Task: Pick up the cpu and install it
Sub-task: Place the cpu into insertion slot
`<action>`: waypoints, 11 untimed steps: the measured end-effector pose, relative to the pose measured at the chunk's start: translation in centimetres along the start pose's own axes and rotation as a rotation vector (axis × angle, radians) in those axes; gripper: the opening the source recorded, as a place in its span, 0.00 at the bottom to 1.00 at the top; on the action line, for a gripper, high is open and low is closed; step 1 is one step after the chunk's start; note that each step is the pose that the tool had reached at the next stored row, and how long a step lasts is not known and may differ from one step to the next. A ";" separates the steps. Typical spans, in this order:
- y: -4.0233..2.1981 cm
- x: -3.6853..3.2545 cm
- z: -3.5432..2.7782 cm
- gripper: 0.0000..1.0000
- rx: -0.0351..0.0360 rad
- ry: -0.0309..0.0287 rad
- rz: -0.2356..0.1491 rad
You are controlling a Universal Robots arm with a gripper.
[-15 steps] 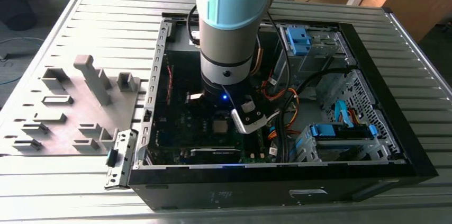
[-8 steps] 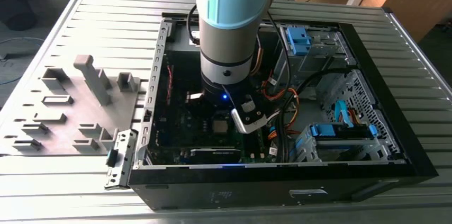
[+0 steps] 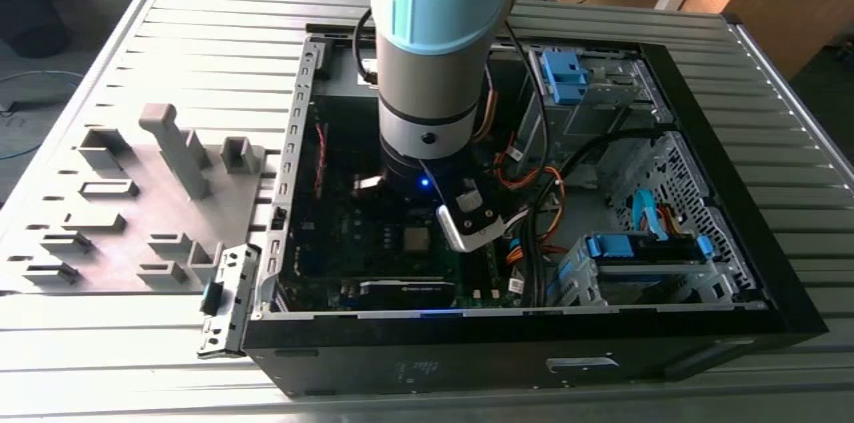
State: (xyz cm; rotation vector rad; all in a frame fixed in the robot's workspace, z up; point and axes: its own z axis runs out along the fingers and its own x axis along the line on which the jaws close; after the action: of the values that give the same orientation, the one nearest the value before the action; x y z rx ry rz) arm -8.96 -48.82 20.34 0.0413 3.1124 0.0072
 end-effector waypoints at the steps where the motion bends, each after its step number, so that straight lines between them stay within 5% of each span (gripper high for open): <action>1: 0.00 0.00 0.00 0.40 0.0000 0.0000 0.000; 7: 0.00 0.00 -0.02 0.17 0.0000 0.0000 0.000; 11: 0.00 0.00 -0.04 0.11 0.0000 0.0000 0.000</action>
State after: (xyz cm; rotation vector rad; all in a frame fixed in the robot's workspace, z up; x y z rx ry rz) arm -8.96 -48.82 20.38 0.0413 3.1124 0.0072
